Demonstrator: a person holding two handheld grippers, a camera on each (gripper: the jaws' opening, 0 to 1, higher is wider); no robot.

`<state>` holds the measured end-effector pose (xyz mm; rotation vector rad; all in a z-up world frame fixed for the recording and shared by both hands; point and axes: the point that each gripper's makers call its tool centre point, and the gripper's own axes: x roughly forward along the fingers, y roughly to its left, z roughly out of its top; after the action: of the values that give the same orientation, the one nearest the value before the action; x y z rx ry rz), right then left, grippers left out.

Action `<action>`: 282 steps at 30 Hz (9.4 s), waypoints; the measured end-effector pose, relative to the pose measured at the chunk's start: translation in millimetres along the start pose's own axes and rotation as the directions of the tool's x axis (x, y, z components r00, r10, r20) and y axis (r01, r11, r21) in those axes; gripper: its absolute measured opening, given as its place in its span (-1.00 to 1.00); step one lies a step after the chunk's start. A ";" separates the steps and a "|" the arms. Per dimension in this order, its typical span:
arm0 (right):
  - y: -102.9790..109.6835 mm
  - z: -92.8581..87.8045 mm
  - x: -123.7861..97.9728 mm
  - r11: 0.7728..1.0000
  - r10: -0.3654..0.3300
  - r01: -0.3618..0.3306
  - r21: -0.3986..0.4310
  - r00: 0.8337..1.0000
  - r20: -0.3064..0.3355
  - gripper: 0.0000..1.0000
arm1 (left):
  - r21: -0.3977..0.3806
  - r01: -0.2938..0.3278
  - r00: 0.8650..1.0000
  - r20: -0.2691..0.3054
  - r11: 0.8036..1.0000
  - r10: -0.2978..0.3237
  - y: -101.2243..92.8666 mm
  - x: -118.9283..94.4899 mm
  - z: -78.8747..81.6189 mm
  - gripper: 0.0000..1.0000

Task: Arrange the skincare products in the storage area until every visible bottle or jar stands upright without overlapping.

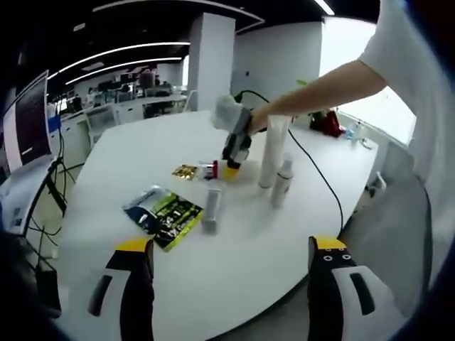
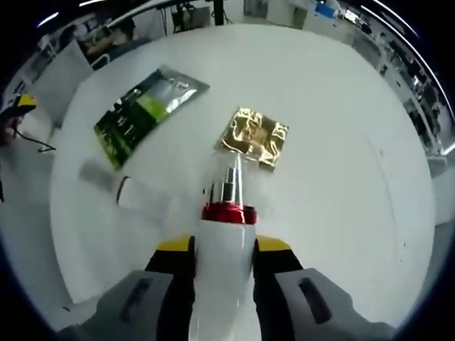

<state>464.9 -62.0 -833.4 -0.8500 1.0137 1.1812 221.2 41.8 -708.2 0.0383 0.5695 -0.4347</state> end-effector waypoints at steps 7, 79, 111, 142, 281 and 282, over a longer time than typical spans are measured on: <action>-3.0 0.0 0.1 1.000 0.013 -0.013 0.002 1.000 0.019 -0.41 | 0.004 -0.009 1.000 0.001 1.000 0.009 5.4 -0.8 -1.4 0.60; -7.3 -109.0 -122.6 0.861 -0.351 0.145 0.487 0.862 0.365 -0.45 | 0.058 0.052 0.998 -0.049 0.997 -0.049 -8.9 3.1 -10.2 0.35; 39.3 -153.1 -140.0 0.884 -0.373 0.113 0.454 0.755 0.538 -0.43 | 0.108 0.090 0.992 -0.098 0.990 -0.079 -19.8 5.6 -17.1 0.36; 46.5 -164.6 -123.2 0.879 -0.339 0.076 0.471 0.795 0.503 -0.44 | 0.114 0.087 0.996 0.000 0.990 -0.087 -19.4 6.0 -2.2 0.84; 167.6 -144.1 -193.6 0.765 -0.530 0.151 0.626 0.701 0.477 0.99 | 0.113 0.112 0.994 -0.030 0.987 -0.110 -25.2 4.4 -6.5 0.70; 167.6 -144.0 -193.8 0.766 -0.528 0.147 0.626 0.699 0.482 0.99 | 0.116 0.111 0.994 -0.027 0.987 -0.108 -25.0 4.2 -5.9 0.69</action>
<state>260.6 -226.1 -700.3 -0.1201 0.5166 0.6832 211.1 18.4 -713.4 0.1244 0.5677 -0.5751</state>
